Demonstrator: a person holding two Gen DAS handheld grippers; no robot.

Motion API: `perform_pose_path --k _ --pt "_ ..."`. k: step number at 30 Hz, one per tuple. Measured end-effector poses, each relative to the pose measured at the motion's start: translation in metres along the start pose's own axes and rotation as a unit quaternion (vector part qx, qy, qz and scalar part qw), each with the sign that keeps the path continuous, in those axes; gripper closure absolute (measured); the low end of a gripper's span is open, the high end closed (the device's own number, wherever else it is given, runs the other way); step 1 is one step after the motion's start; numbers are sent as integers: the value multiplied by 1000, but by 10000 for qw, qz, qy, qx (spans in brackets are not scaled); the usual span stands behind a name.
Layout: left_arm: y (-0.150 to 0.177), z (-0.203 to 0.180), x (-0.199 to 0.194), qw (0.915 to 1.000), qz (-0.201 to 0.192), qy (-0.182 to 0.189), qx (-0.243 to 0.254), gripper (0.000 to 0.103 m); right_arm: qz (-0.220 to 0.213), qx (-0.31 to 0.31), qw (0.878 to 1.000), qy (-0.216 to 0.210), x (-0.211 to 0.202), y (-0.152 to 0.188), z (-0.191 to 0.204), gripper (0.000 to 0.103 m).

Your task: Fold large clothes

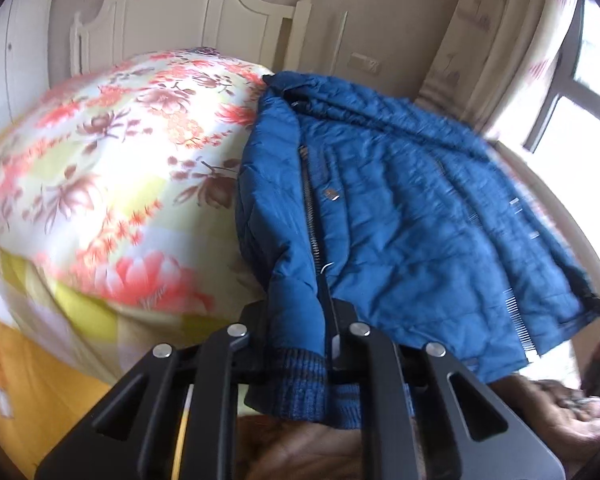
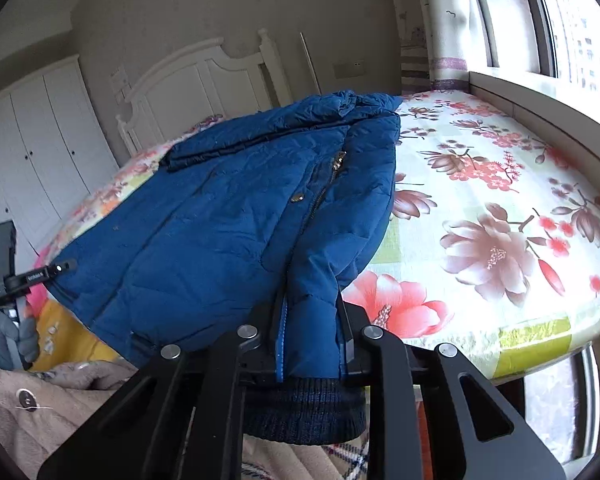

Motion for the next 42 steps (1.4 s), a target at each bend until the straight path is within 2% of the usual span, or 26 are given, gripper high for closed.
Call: perform_pose_path --k 3,6,8,9,11,12,14,16,17,18,20,22,23,24,26,27,28,30,32,35,38,40,42 --pt "12 0 -45 9971 -170 720 -180 88 -318 30 9978 -582 -45 -4 12 83" --pt "6 9 -98 9877 -518 1399 -470 88 -862 -139 9914 -977 -101 -27 31 83" --pt "-18 13 -124 9811 -816 1675 -520 88 -1229 -336 9860 -1072 -126 -60 45 83" --pt "-44 13 -137 9756 -995 1889 -508 87 -1393 -480 9828 -1109 -133 -87 55 83" --pt "-84 10 -141 9704 -1137 2073 -490 86 -1490 -623 9811 -1068 -123 -131 64 83" --pt "-115 8 -132 9686 -1126 2155 -515 85 -1459 -619 9823 -1003 -111 -149 64 83" --pt "-156 2 -104 9711 -1028 2100 -478 83 -1300 -456 9870 -826 -72 -188 56 83" --pt "-203 0 -51 9744 -740 2020 -649 82 -895 78 9937 -676 -8 -228 30 83" --pt "-223 3 -17 9742 -497 2010 -897 80 -685 343 9947 -688 20 -240 18 82" --pt "-236 6 8 9734 -326 2000 -1070 79 -408 733 9935 -771 58 -251 -1 82" --pt "-260 14 75 9704 95 1920 -1465 74 39 1268 9877 -912 105 -257 -28 80" --pt "-268 27 135 9649 489 1769 -1879 63 434 1930 9741 -1098 151 -254 -62 76" --pt "-269 35 157 9620 610 1733 -2021 55 478 2187 9660 -1297 164 -252 -78 64" --pt "-269 43 170 9604 652 1690 -2116 51 440 2437 9573 -1492 172 -247 -92 39" --pt "-265 63 192 9560 635 1689 -2313 49 160 2822 9426 -1781 172 -239 -115 6" --pt "-266 72 198 9539 586 1711 -2394 45 -15 2987 9357 -1876 168 -236 -127 6" --pt "-267 78 198 9536 533 1674 -2444 30 -76 3035 9371 -1723 164 -236 -139 6" --pt "-273 94 196 9549 278 1450 -2577 26 13 2685 9568 -1115 161 -245 -146 6" --pt "-282 97 187 9626 100 1293 -2380 26 299 1995 9765 -757 167 -254 -135 6" --pt "-288 82 187 9772 215 1177 -1752 21 793 1032 9902 -511 192 -264 -109 7" --pt "-284 70 198 9784 382 1346 -1519 15 1105 240 9933 -223 210 -267 -82 8" --pt "-281 71 207 9780 387 1342 -1546 10 1324 -159 9910 -111 235 -275 -66 14" --pt "-275 72 219 9754 407 1360 -1690 8 1543 -589 9862 143 255 -274 -45 34"
Point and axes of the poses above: each gripper's, at about its wrist camera, not at the fingertips, and x roughly the way its jaws point, z to its left, y to its underside, the point moved 3 cm from there along x, roughly the way its jaws point, and after that the axes turned 6 degrees about z, right-handed, at the moved point
